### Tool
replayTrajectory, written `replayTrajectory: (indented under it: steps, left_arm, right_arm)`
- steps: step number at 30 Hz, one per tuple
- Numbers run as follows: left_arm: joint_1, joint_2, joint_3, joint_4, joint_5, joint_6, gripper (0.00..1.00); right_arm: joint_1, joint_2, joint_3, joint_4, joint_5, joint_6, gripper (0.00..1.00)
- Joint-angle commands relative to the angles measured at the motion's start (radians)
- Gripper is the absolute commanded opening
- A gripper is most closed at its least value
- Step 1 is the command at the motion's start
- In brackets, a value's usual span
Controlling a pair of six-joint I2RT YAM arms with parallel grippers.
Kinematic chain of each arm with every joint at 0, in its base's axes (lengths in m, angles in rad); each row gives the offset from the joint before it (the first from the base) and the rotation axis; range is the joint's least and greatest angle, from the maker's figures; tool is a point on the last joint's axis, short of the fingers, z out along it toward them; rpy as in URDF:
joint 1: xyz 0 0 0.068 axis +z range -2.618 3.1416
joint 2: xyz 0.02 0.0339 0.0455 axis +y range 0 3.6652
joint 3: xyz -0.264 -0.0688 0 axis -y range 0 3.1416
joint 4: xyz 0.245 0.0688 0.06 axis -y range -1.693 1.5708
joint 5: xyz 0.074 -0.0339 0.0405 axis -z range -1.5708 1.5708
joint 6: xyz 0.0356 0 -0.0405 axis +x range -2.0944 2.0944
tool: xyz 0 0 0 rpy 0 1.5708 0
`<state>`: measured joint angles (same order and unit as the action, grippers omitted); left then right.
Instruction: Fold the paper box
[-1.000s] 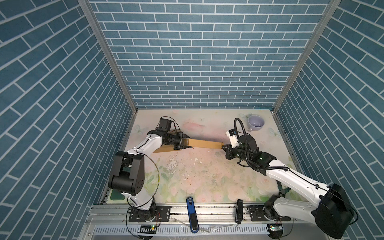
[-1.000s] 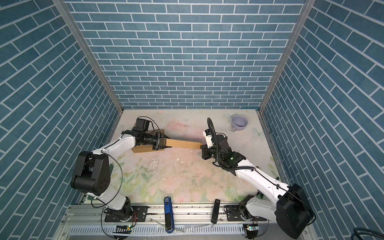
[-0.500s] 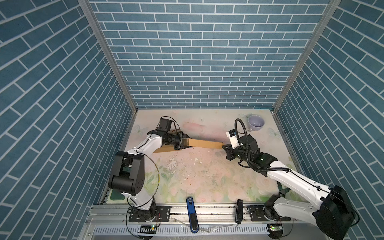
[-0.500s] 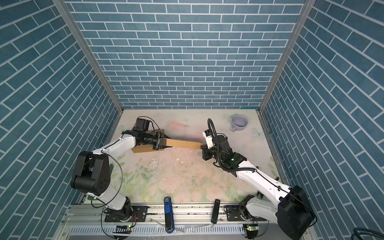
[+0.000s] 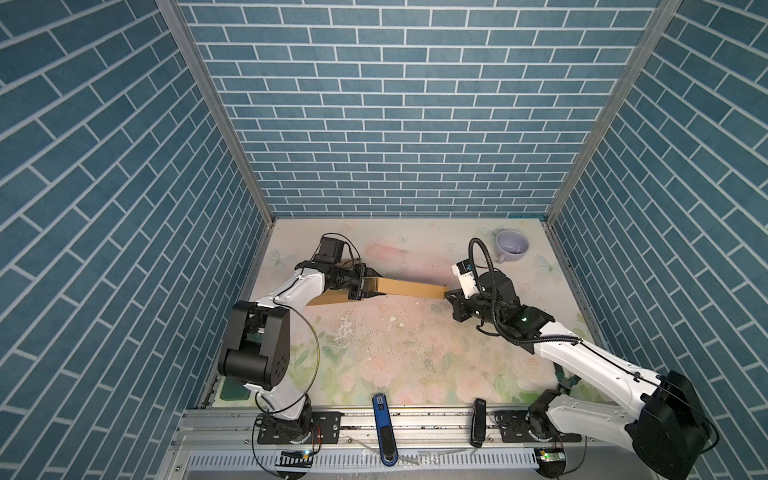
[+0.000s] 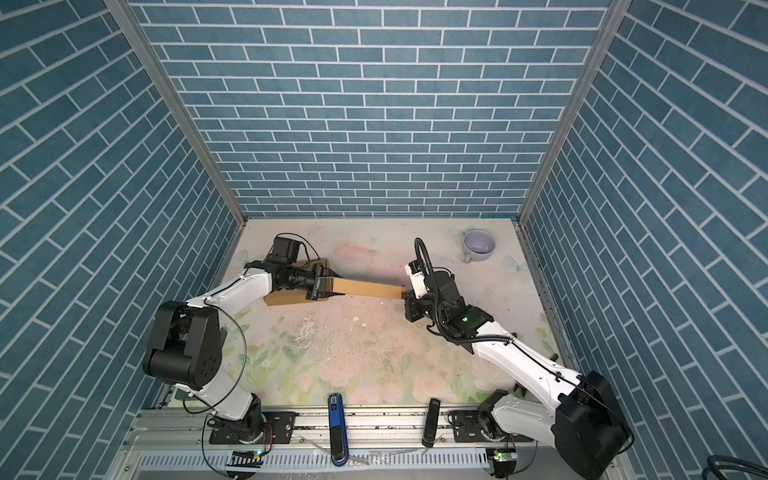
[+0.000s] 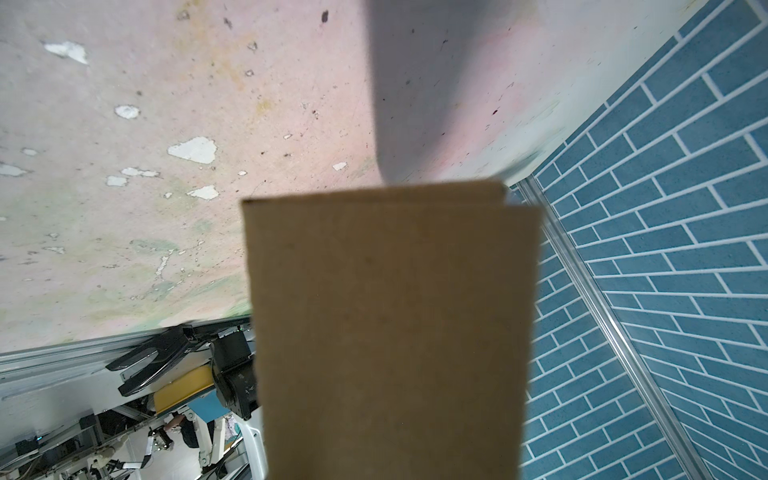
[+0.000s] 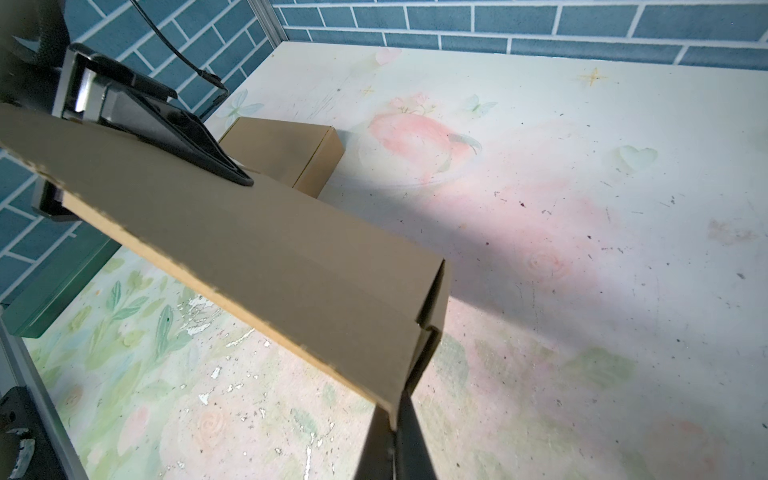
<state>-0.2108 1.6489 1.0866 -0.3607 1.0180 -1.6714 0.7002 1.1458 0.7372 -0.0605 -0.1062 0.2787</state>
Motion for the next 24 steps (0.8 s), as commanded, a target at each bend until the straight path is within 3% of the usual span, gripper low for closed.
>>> replayTrajectory:
  steps: [1, 24]
  left_arm:
    - [-0.018, 0.012, 0.013, 0.039, 0.028, -0.025, 0.00]
    - [-0.018, 0.003, 0.006, 0.058, 0.028, -0.035, 0.00]
  right_arm:
    - [0.023, -0.018, -0.021, -0.012, -0.076, -0.058, 0.00]
    - [0.022, -0.034, -0.032, -0.041, -0.005, -0.006, 0.00]
